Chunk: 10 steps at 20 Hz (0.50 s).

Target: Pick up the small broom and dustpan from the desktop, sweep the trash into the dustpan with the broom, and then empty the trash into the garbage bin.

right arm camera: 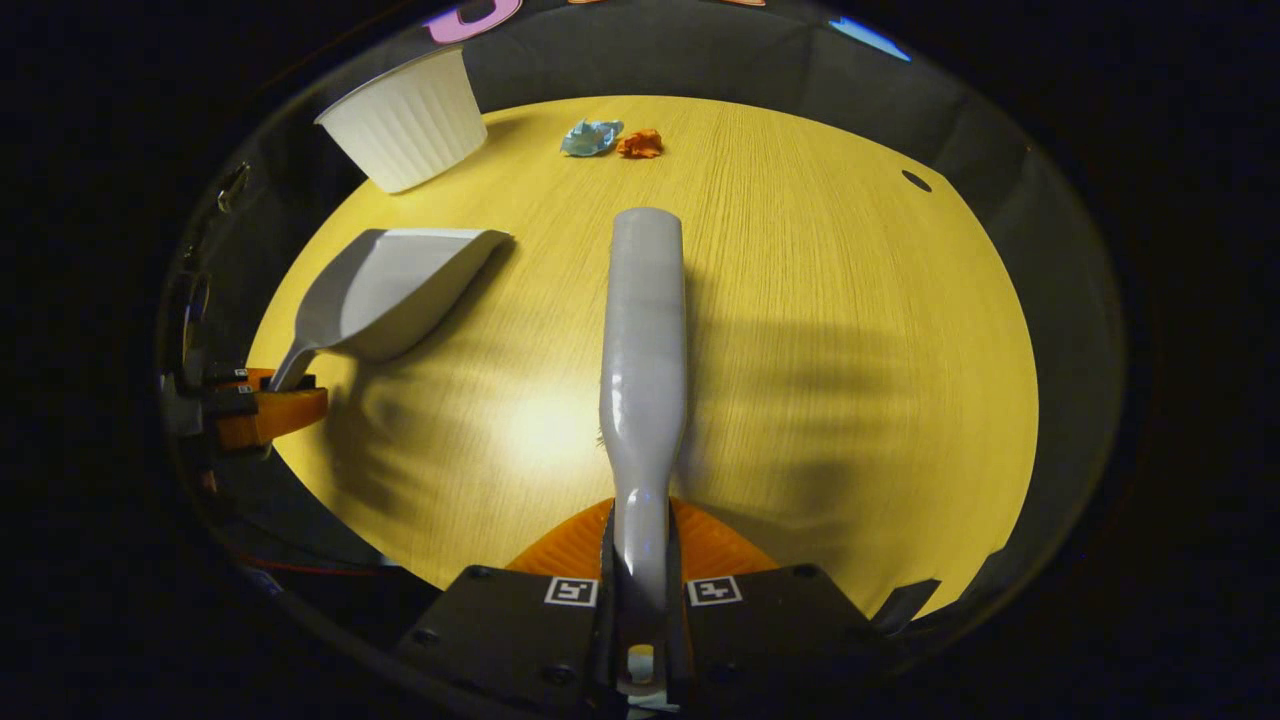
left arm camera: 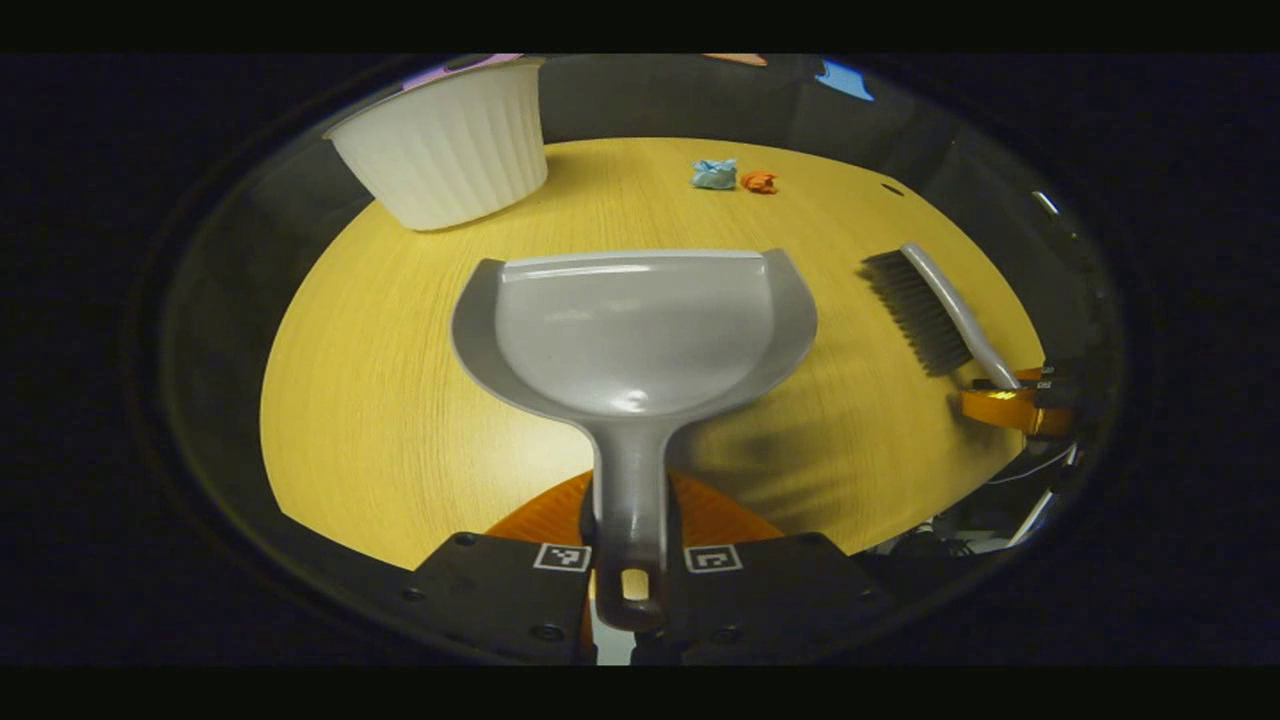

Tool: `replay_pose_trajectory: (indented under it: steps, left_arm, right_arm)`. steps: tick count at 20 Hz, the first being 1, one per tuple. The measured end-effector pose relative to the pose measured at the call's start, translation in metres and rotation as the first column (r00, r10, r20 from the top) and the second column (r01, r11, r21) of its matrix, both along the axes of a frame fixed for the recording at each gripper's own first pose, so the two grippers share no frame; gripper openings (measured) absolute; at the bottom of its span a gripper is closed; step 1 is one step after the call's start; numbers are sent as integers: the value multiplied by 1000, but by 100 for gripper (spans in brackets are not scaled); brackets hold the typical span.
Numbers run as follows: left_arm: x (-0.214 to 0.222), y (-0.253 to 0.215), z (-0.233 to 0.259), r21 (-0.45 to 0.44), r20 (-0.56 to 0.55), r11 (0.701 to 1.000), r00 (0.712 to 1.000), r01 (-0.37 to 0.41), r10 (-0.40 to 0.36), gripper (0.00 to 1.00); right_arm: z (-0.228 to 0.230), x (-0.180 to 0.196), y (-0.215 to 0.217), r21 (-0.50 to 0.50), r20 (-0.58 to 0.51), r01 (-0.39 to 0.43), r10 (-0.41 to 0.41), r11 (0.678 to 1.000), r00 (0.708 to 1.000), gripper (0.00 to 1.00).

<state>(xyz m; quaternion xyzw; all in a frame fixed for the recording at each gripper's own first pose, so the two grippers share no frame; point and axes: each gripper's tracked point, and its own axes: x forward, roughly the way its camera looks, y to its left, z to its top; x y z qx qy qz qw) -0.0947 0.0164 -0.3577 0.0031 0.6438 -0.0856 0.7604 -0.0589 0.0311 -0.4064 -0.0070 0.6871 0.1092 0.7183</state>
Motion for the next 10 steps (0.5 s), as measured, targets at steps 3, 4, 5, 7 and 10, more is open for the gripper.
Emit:
replay_pose_trajectory:
  steps: [3,4,5,7,10]
  left_arm:
    - [14,-1,8,-14,37,1000,999,27,-26,19]
    - [23,0,12,-19,66,999,997,32,-30,18]
    - [30,-1,15,-17,78,999,996,51,-49,17]
    - [51,-2,15,-23,105,996,991,90,-87,21]
    - [81,0,8,-9,144,989,979,148,-145,21]
  right_arm:
    - [17,21,5,28,62,17,-19,999,998,17]
    - [23,37,5,30,98,13,-16,999,995,14]
    - [29,53,1,19,129,-3,0,1000,992,17]
    - [34,97,-8,-31,187,-54,59,998,981,13]
    - [27,171,-22,-120,253,-117,144,986,957,17]
